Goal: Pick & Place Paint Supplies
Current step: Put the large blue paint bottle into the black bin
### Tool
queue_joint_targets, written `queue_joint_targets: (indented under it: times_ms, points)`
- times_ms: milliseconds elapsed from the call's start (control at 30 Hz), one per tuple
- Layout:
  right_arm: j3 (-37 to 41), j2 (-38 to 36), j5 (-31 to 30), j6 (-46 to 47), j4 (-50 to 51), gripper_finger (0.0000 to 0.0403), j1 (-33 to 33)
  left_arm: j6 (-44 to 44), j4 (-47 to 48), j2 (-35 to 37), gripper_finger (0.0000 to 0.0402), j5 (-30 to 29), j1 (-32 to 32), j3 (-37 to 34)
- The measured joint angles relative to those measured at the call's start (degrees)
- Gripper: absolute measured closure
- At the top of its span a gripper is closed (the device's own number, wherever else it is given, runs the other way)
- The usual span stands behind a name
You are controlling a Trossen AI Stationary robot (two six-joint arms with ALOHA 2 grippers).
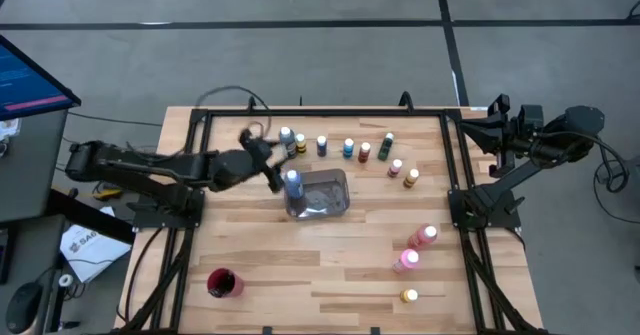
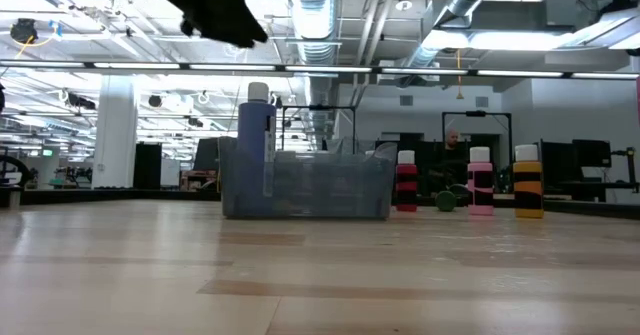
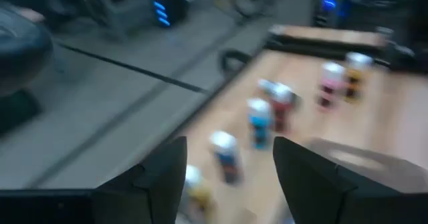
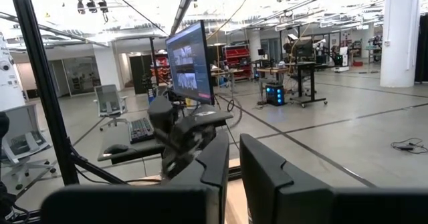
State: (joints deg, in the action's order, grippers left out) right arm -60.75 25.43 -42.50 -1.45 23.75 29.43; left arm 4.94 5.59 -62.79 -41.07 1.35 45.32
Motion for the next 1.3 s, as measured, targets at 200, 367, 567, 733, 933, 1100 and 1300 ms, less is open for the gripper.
queue_joint_targets:
  times_ms: [200, 367, 567, 733, 933, 1100, 1300]
  points:
    - [0.00, 0.00, 0.00, -0.61, 0.00, 0.0369, -0.01, -1.54, -0.28, 3.37, 0.0172, 5.51, -8.94, 0.00]
    - [0.00, 0.00, 0.00, -0.59, 0.00, 0.0369, -0.02, -1.75, -0.22, 1.94, 0.0167, 19.93, -19.14, 0.00]
    - [0.00, 0.00, 0.00, -0.59, 0.01, 0.0369, 0.00, -6.23, -0.54, -1.87, 0.0166, 26.87, -25.64, -0.11]
    - [0.00, -0.01, 0.00, -0.55, 0.02, 0.0369, 0.00, -6.72, -1.67, -4.41, 0.0164, 32.17, -27.20, -0.11]
    - [0.00, -0.02, 0.00, -0.57, 0.02, 0.0369, 0.00, -9.19, -1.91, -8.33, 0.0164, 32.49, -27.17, -0.11]
    - [0.00, -0.02, 0.00, -0.59, 0.02, 0.0369, -0.01, -9.21, -2.10, -10.11, 0.0164, 32.37, -27.20, -0.11]
    - [0.00, -0.02, 0.00, -0.61, 0.07, 0.0369, 0.00, -10.77, -2.09, -9.76, 0.0164, 30.00, -27.22, -0.11]
